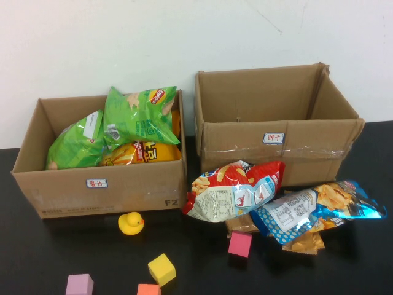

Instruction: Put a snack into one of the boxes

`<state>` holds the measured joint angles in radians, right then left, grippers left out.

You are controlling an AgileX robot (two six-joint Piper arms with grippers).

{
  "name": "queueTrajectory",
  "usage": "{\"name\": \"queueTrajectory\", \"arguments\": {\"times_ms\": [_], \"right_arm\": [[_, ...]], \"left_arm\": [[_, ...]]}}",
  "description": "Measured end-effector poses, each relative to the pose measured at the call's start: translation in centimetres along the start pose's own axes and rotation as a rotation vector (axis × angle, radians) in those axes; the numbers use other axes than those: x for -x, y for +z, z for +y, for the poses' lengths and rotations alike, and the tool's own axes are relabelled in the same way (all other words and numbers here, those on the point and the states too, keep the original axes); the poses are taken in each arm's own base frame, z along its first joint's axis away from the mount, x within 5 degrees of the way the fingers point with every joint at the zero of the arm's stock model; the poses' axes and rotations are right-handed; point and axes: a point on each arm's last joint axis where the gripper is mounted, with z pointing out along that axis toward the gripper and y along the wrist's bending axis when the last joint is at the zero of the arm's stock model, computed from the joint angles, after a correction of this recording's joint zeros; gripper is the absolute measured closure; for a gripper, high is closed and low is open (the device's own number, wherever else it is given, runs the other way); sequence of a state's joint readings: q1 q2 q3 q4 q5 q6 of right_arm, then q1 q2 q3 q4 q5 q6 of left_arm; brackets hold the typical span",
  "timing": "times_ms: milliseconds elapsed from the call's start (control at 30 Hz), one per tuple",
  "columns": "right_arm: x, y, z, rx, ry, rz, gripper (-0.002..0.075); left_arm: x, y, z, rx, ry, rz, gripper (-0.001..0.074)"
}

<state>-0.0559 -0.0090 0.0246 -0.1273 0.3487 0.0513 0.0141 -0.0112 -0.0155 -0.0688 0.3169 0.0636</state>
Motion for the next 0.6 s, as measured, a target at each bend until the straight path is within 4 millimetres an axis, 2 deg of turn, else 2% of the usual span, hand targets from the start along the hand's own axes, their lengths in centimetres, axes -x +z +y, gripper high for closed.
{"name": "queueTrajectory", "arguments": {"times_ms": [167,333,600], "right_arm": [[0.0,0.0,0.0,0.000,0.000,0.002,0.0727],[0.0,0.0,0.0,0.000,0.000,0.002,0.0727],[0.0,0.0,0.0,0.000,0.000,0.002,0.0727]], "left_arm": [[-0.6,0.4,0.5,0.088,-0.117,-0.041,0.0736],[-1.2,0.4,0.5,0.112,-0.070,0.031,0.0736],[-1.3,0.4,0.4,0.099,-0.070,0.035,0.0736]]}}
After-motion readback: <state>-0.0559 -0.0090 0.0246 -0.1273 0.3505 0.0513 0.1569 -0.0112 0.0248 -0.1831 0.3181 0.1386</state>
